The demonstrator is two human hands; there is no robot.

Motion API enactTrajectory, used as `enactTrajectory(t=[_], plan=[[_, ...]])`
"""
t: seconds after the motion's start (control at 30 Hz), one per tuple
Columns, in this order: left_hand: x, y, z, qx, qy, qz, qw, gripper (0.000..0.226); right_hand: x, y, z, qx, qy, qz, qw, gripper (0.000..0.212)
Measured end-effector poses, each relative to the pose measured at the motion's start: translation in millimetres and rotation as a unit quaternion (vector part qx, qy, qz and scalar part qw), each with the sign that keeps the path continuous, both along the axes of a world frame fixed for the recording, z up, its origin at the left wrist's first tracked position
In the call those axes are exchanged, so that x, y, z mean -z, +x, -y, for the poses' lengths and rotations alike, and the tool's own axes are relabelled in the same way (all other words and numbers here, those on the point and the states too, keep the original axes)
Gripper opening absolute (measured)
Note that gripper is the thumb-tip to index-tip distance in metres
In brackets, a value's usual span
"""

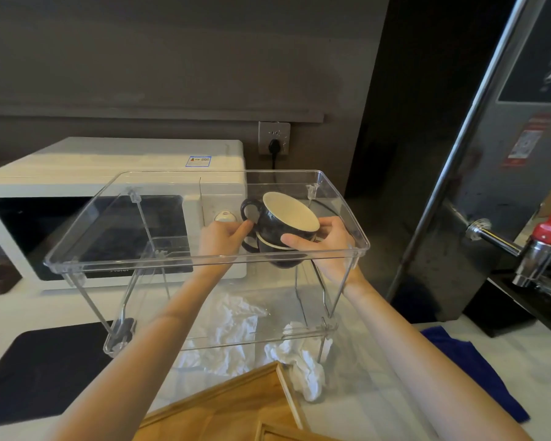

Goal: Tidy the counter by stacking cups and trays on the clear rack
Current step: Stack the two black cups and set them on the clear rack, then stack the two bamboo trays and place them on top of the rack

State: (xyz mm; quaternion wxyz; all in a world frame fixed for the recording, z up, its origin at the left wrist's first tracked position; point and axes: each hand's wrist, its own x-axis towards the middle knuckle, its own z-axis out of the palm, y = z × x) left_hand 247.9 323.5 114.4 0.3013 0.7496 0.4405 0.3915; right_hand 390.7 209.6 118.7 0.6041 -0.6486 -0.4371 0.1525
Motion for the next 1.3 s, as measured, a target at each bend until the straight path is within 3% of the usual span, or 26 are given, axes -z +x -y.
enactTrajectory(t=[0.3, 0.5, 0.63, 0.77, 0.93, 1.1, 1.3], plan=[[-2, 1, 2, -0.008, 0.002, -0.019, 1.0, 0.043, -5, -2, 6, -0.019, -0.011, 0.004, 1.0, 0.05], [-13, -6, 24, 0.032, 0.019, -0.099, 0.994, 0.03, -7, 5, 15, -0.057, -0.088, 0.054, 0.993, 0.059], [-15, -25, 52, 0.043, 0.091, -0.169, 0.981, 0.027, -10, 12, 35, -0.031, -0.147, 0.098, 0.984, 0.043], [-1, -46, 88, 0.054, 0.237, -0.282, 0.928, 0.029, -7, 9, 85, -0.031, -0.192, 0.192, 0.962, 0.024], [26, -77, 140, 0.139, 0.326, -0.273, 0.895, 0.029, 29, 2, 155, -0.05, -0.236, 0.242, 0.94, 0.021], [70, -108, 183, 0.2, 0.279, -0.272, 0.899, 0.034, 76, -6, 217, -0.02, -0.3, 0.259, 0.918, 0.025], [117, -137, 217, 0.178, 0.155, -0.341, 0.91, 0.068, 117, -14, 265, 0.037, -0.378, 0.319, 0.869, 0.045]])
